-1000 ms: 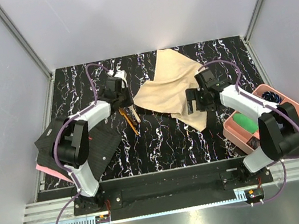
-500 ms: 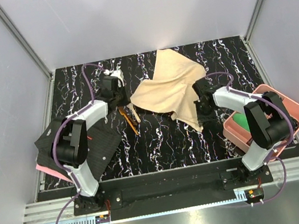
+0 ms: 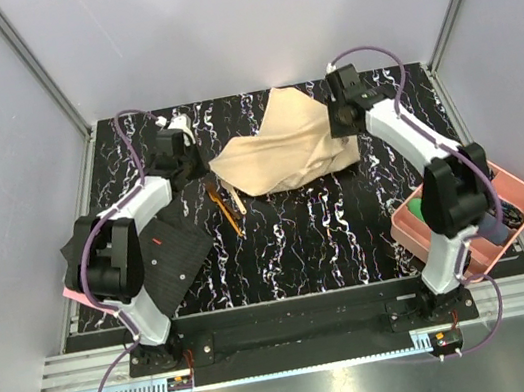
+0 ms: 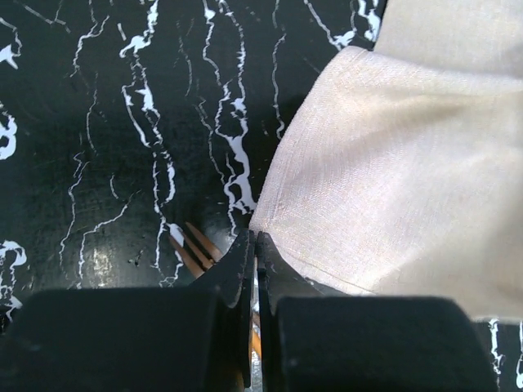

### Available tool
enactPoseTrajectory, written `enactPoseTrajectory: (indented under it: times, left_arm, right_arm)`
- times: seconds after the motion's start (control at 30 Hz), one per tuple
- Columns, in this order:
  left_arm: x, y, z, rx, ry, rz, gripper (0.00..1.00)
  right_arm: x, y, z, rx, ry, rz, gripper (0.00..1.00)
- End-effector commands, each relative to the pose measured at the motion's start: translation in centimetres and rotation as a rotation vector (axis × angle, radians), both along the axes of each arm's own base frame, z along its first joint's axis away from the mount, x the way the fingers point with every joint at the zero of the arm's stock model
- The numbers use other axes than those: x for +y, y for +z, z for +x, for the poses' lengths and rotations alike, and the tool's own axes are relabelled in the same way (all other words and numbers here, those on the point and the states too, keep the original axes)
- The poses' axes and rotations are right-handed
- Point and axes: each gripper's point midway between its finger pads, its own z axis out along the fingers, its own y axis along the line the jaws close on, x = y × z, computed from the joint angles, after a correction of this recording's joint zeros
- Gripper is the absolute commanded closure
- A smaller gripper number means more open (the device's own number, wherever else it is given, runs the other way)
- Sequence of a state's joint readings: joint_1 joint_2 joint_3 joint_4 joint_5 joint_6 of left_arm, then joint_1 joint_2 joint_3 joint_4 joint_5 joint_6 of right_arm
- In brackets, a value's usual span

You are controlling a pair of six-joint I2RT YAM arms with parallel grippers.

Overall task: Fold the napkin, place the utensils inside, and roll it up
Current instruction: Flatten the napkin out

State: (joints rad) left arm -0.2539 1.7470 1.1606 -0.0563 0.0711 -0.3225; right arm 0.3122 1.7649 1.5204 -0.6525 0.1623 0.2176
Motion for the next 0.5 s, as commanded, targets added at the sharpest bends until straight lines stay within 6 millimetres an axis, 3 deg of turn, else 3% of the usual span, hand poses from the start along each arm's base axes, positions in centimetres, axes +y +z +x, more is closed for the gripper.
enactPoseTrajectory:
  times: [0.0,0.03,0.07,0.1,0.13,0.2,0.23,0.3,0.33,0.47]
  left_arm:
    - [0.5,1.6,0.7,-0.059,0.017,-0.026,1.0]
    - [0.4,1.3,0.7,-0.052,0.015,-0.027,1.0]
    - [0.3,1.3,0.8,-0.052,0.008,-0.03,1.0]
    - [0.3,1.1,0.8,-0.049,0.008,-0.029,1.0]
    - [0.3,0.8,0.8,-0.042,0.009,-0.029,1.0]
    - [0.2,0.8,1.0,-0.042,0.008,-0.03,1.0]
    - [0.2,0.6,1.0,-0.038,0.007,-0.028,1.0]
    - [0.1,0.8,1.2,-0.043,0.001,-0.029,1.0]
    - [0.1,0.6,1.2,-0.039,-0.002,-0.026,1.0]
    - [-0.3,0.5,1.3,-0.032,-0.013,-0.039,1.0]
  right_arm:
    - [-1.2,-1.4,4.9,-0.005,0.01,-0.014,0.59]
    - [-0.8,-1.0,5.1,-0.013,0.018,-0.001,0.5]
    - [-0.6,-1.0,4.9,-0.009,0.021,0.011,0.3]
    - [-0.4,-0.2,4.6,-0.021,0.026,0.029,0.26]
    - [-0.5,-0.9,3.7,0.002,0.017,0.035,0.23]
    - [-0.7,-0.3,2.3,0.001,0.01,0.053,0.2]
    - [-0.8,-1.8,0.8,0.045,0.002,0.059,0.2]
    - [-0.1,-2.1,-1.0,0.075,0.033,0.112,0.2]
    - [0.2,-3.7,-2.4,0.119,0.04,0.132,0.2]
    - [0.4,-5.3,-3.1,0.116,0.03,0.165,0.22]
